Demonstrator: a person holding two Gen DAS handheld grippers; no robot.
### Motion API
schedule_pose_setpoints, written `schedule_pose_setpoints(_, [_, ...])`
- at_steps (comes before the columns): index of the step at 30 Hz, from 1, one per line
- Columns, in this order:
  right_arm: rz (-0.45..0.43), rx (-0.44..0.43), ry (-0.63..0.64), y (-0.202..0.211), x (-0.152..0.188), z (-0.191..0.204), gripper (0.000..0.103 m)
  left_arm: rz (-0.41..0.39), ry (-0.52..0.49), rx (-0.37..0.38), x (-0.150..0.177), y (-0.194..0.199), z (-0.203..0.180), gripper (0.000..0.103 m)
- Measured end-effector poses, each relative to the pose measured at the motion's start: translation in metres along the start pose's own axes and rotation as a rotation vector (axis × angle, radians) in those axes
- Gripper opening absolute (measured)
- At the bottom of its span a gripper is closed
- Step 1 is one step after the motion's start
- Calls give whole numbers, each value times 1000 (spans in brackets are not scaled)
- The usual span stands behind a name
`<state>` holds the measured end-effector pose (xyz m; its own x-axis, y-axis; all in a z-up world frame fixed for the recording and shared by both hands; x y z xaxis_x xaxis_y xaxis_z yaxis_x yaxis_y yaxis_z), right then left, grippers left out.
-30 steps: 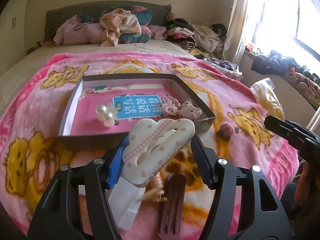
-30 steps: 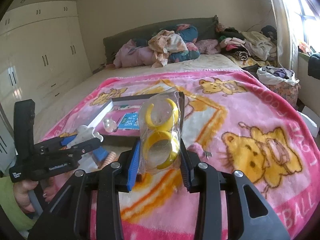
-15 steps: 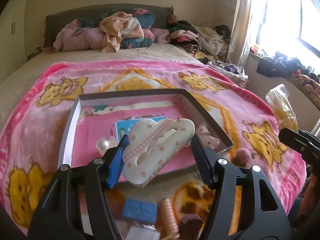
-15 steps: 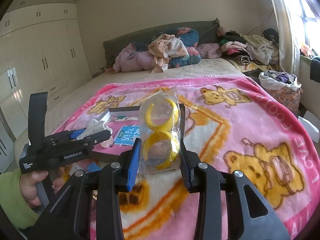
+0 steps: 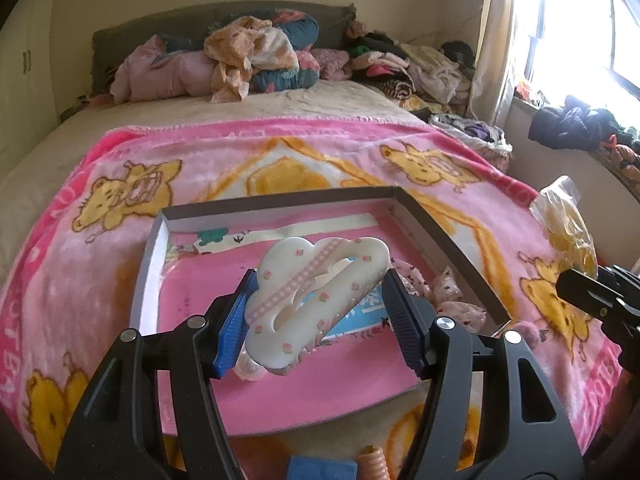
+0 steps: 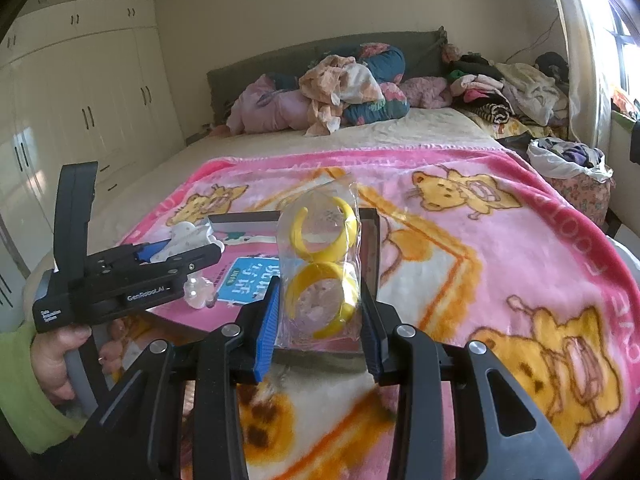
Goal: Organize jewelry
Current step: 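Carry the hair clip with the left tool over the box while the right tool carries the bangle bag, then release the bangle bag from the right tool into the box while the left tool releases the hair clip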
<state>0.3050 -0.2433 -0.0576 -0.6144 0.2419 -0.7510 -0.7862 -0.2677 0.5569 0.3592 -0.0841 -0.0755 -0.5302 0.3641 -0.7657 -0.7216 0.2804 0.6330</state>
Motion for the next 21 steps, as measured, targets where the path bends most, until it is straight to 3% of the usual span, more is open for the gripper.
schedule_pose_setpoints(21, [104,42,-20,-75,14,-19,35,98,-76,68,23,-44,-21,54])
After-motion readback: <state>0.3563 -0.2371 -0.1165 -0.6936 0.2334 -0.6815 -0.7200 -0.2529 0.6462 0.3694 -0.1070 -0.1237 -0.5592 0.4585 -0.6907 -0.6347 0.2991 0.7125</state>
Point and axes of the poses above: each gripper's, at about its wrist camera, not at the fingertips, and y roughly against the way its jaws point, z to its left, x to its underside, the point moved 8 cm from there along -y, roughly the way its jaws point, and after that the axes turned 15 degrees about -y, right-handed, at the moved point
